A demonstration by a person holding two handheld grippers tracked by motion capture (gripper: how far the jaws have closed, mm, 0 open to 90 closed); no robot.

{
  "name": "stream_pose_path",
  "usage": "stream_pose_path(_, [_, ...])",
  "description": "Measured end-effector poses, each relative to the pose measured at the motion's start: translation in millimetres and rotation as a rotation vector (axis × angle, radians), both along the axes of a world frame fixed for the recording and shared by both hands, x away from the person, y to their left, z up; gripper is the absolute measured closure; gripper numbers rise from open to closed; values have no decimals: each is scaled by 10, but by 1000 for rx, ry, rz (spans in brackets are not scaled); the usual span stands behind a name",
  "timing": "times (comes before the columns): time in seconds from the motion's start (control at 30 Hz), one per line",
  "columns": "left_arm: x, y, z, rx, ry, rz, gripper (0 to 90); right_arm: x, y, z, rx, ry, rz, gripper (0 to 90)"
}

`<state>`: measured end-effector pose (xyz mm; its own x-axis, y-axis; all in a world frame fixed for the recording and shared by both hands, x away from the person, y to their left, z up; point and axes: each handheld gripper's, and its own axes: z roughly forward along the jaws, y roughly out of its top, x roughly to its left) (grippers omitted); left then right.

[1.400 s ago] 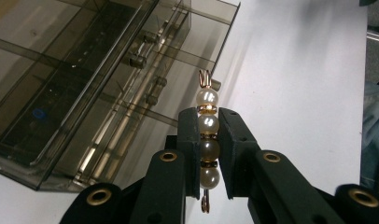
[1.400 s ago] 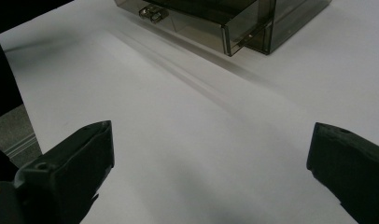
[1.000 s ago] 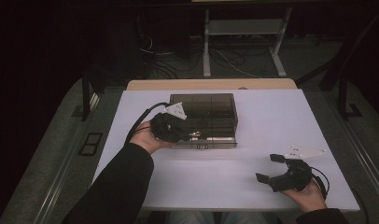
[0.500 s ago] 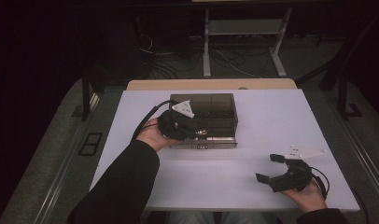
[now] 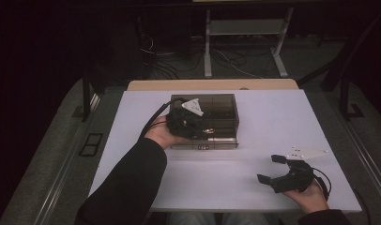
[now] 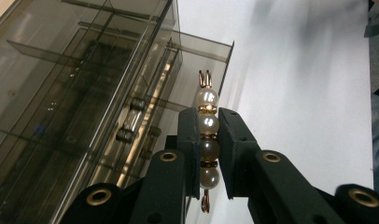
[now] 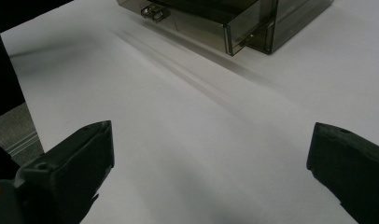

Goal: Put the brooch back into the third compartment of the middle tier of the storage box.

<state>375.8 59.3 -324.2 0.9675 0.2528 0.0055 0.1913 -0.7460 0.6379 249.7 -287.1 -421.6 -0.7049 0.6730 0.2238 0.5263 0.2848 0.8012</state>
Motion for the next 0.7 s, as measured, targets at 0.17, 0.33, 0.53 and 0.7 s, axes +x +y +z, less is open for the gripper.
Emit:
stream_pose_path(0.17, [44, -71, -12, 1, 2, -5, 789, -2, -1, 1, -1, -2, 2, 3])
stream_pose_path(0.33, [85, -144, -39, -6, 8, -4, 789, -3, 1, 2, -1, -2, 4, 3])
stream_pose_path(0.53, [114, -216, -66, -19, 13, -10, 789, -4, -3, 3, -2, -3, 4, 3])
stream_pose_path(0.7, [151, -302, -116, -32, 24, -1, 789, -3, 2, 2, -3, -3, 9, 3])
